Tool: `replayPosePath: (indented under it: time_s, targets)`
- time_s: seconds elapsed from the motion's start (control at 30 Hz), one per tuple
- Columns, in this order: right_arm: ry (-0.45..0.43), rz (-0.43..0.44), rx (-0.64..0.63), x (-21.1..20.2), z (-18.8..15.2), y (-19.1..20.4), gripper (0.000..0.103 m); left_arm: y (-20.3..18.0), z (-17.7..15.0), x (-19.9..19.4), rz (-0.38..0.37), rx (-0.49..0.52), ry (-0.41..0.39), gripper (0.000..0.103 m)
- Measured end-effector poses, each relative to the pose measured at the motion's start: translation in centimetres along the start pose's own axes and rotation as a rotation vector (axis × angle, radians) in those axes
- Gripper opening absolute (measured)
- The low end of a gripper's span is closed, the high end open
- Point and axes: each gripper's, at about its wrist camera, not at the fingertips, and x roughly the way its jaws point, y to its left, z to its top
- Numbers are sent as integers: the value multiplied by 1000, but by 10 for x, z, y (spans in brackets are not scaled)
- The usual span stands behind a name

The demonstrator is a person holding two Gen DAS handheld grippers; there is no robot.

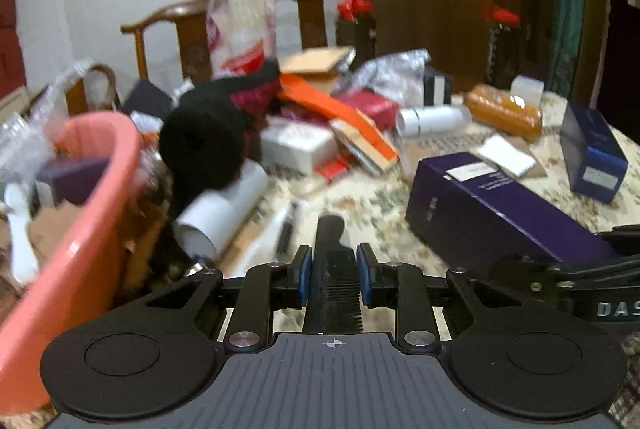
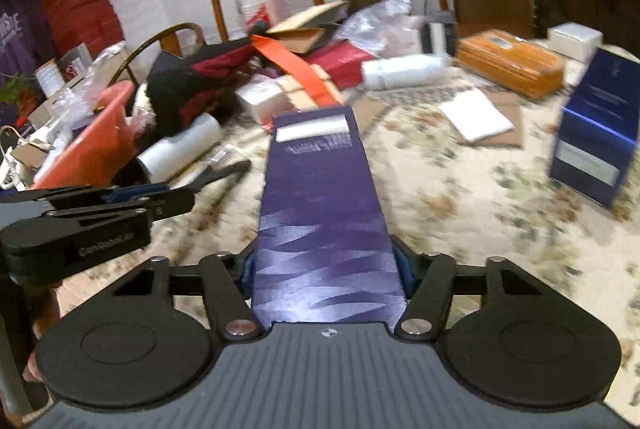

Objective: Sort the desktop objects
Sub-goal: 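Lift the black comb with the left tool while the right tool holds the purple box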

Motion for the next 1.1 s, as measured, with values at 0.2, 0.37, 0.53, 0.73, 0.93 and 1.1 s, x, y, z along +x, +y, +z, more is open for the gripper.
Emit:
replayPosePath:
  time_s: [0.2, 0.37, 0.53, 0.73, 0.93, 1.1]
  targets:
    - [-7, 6, -21, 18, 9, 24, 65, 15, -7, 8, -23, -37, 6, 22]
    - [13, 93, 35, 20, 7, 9, 65, 24, -13, 20, -56, -64, 66, 22]
    - [47, 244, 115, 20, 6, -8, 65, 27, -18, 28, -68, -60, 107, 23]
    - [37, 254, 38, 16, -1, 11, 64, 27, -20, 28, -61, -69, 112, 23]
    - [-12, 149, -71, 10, -9, 28, 64, 21, -18, 16, -15, -55, 70, 21]
    - [-23, 116, -122, 8, -16, 38, 64, 14, -16, 1, -43, -41, 17, 21]
